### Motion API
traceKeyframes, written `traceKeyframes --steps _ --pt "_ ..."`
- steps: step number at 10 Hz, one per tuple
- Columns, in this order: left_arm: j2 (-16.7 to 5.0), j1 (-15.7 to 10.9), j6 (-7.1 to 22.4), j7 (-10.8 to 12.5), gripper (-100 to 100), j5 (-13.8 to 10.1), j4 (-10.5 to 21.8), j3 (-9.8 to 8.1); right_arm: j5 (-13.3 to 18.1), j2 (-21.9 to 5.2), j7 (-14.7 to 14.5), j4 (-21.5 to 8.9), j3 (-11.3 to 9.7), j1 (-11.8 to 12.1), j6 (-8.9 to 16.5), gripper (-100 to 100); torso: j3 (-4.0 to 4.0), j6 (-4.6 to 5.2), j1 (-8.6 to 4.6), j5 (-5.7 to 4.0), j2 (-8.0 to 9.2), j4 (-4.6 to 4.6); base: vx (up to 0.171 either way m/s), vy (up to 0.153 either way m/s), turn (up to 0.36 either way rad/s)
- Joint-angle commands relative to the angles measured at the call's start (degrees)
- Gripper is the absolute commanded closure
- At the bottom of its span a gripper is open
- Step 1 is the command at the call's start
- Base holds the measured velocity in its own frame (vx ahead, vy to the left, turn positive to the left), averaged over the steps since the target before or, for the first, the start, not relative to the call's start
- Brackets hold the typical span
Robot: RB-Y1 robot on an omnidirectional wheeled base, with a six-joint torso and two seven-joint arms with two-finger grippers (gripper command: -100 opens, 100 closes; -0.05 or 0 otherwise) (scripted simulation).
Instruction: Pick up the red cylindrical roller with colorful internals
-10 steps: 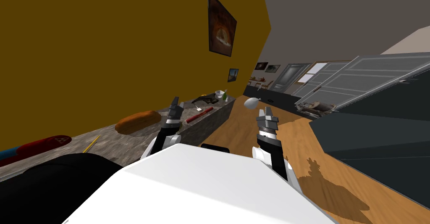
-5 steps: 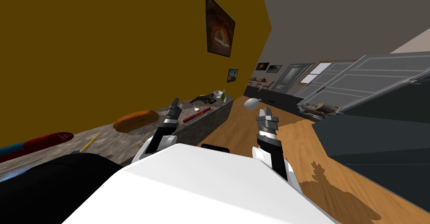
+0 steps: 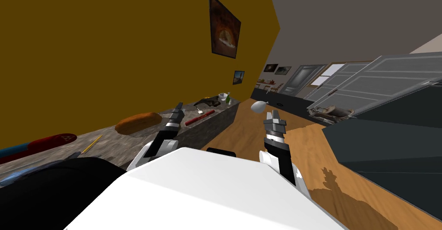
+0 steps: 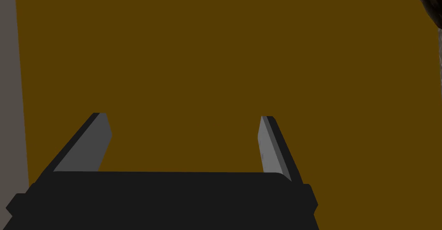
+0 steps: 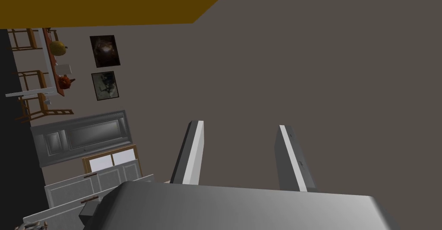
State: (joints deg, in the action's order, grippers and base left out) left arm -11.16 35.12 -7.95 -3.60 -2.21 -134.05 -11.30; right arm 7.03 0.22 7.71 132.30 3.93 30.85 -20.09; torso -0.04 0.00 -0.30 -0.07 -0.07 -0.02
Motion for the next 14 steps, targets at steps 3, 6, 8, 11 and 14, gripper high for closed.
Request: traceKeyframes --steps 3,6,8,11,14 --pt "-1.2 -0.2 5.7 0.8 -100 -0.4 0.1 -2.1 0.0 0.0 0.0 0.0 0.0 0.0 0.0 0 -0.04 0.01 0.0 0.0 -0.07 -0.01 0.027 -0.077 0.017" --pt "-1.8 0.0 8.9 1.4 -100 -0.8 0.2 -3.45 0.0 0.0 0.0 0.0 0.0 0.0 0.0 0 -0.03 0.01 0.02 0.0 -0.05 -0.01 0.018 -0.067 0.012" --pt "-2.5 0.2 12.4 2.0 -100 -1.2 0.4 -4.83 0.0 0.0 0.0 0.0 0.0 0.0 0.0 0 -0.02 0.01 0.07 0.02 -0.04 -0.01 0.023 -0.069 0.01" --pt "-3.2 0.2 16.0 2.6 -100 -1.6 0.7 -6.22 0.0 0.0 0.0 0.0 0.0 0.0 0.0 0 -0.03 0.01 0.05 0.0 -0.05 -0.01 0.019 -0.062 0.007" --pt "-4.5 0.2 21.7 4.1 -100 -2.7 1.6 -9.01 0.0 0.0 0.0 0.0 0.0 0.0 0.0 0 -0.04 0.01 0.12 0.02 -0.06 -0.01 0.026 -0.068 -0.003"
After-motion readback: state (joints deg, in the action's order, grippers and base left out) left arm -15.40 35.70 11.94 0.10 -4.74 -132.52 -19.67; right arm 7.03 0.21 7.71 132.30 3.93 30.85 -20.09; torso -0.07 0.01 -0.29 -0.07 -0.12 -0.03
